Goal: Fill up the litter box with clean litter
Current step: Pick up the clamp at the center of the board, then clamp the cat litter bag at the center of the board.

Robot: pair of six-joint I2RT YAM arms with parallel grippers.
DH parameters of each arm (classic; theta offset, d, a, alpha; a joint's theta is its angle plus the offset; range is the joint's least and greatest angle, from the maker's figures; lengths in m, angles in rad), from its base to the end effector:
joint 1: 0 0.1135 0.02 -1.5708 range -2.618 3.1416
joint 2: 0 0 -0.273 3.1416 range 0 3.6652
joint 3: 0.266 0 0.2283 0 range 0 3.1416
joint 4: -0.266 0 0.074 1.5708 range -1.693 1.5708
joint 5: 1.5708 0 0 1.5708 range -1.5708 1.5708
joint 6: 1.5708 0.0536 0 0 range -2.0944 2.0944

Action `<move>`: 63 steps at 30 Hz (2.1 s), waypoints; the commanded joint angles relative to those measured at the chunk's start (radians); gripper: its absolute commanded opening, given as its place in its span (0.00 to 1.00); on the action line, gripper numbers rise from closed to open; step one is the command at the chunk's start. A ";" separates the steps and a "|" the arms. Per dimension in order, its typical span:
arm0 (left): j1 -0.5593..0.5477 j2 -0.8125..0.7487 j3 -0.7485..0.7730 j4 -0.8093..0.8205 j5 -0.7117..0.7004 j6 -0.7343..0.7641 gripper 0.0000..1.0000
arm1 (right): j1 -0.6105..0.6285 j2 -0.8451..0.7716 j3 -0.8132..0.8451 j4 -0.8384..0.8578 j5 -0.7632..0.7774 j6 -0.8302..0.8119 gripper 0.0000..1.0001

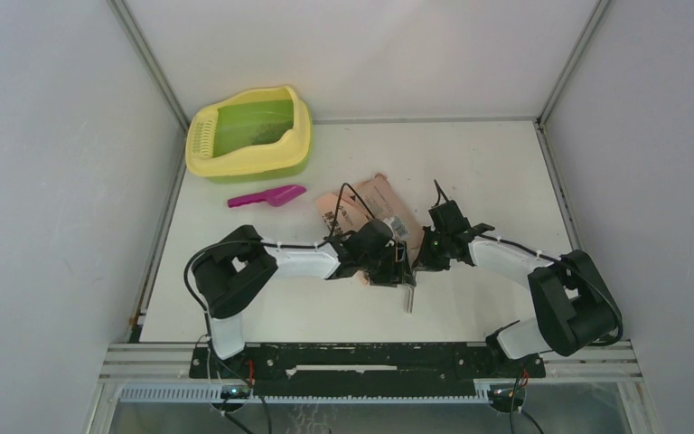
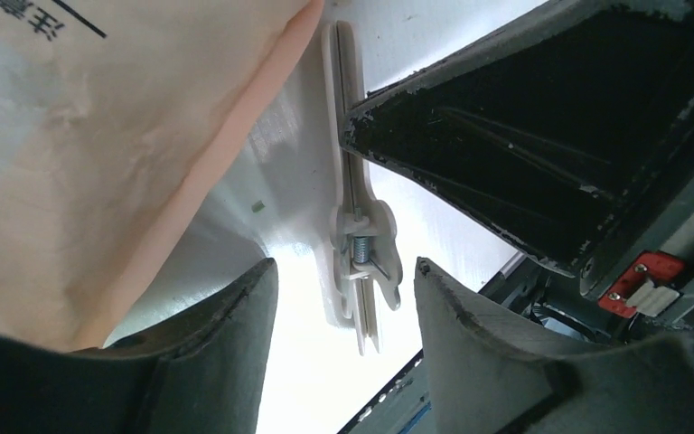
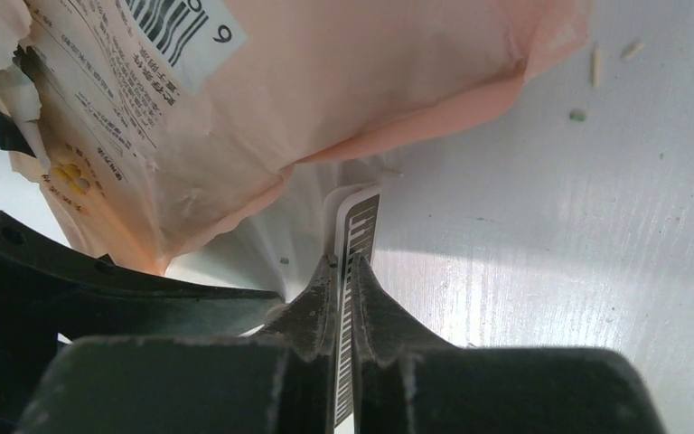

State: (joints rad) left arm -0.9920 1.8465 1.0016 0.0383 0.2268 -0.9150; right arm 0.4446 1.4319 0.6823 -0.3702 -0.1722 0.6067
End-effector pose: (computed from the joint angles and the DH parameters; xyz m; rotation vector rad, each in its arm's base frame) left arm 0.1938 -0.3186 0.1602 0.2258 2.6737 -1.0551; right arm 0.2124 0.1113 0.1636 0.1708 2.7842 0.5292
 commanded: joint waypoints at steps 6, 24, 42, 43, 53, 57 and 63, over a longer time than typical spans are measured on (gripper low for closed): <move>-0.002 0.055 0.105 -0.095 -0.020 0.045 0.53 | 0.001 0.049 -0.029 0.004 0.052 -0.043 0.00; 0.014 -0.010 0.093 -0.126 -0.014 0.040 0.00 | -0.041 -0.131 -0.001 -0.101 0.031 -0.090 0.44; 0.215 -0.452 -0.262 0.136 0.090 -0.102 0.00 | -0.152 -0.411 -0.026 -0.058 -0.294 -0.102 0.64; 0.226 -0.484 -0.284 0.132 0.079 -0.109 0.00 | -0.148 -0.409 -0.025 -0.053 -0.298 -0.103 0.64; 0.338 -0.864 -0.530 -0.012 -0.125 -0.150 0.00 | 0.113 -0.285 0.121 -0.098 -0.160 -0.150 0.47; 0.431 -0.942 -0.607 -0.031 -0.118 -0.154 0.00 | 0.266 -0.171 0.250 -0.172 0.066 -0.199 0.49; 0.513 -0.990 -0.680 -0.052 -0.118 -0.154 0.00 | 0.306 0.007 0.410 -0.184 0.222 -0.284 0.55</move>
State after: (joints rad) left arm -0.5148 0.8913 0.3637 -0.0242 0.1215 -1.0573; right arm 0.7525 1.3617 0.9977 -0.5426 -0.1329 0.4107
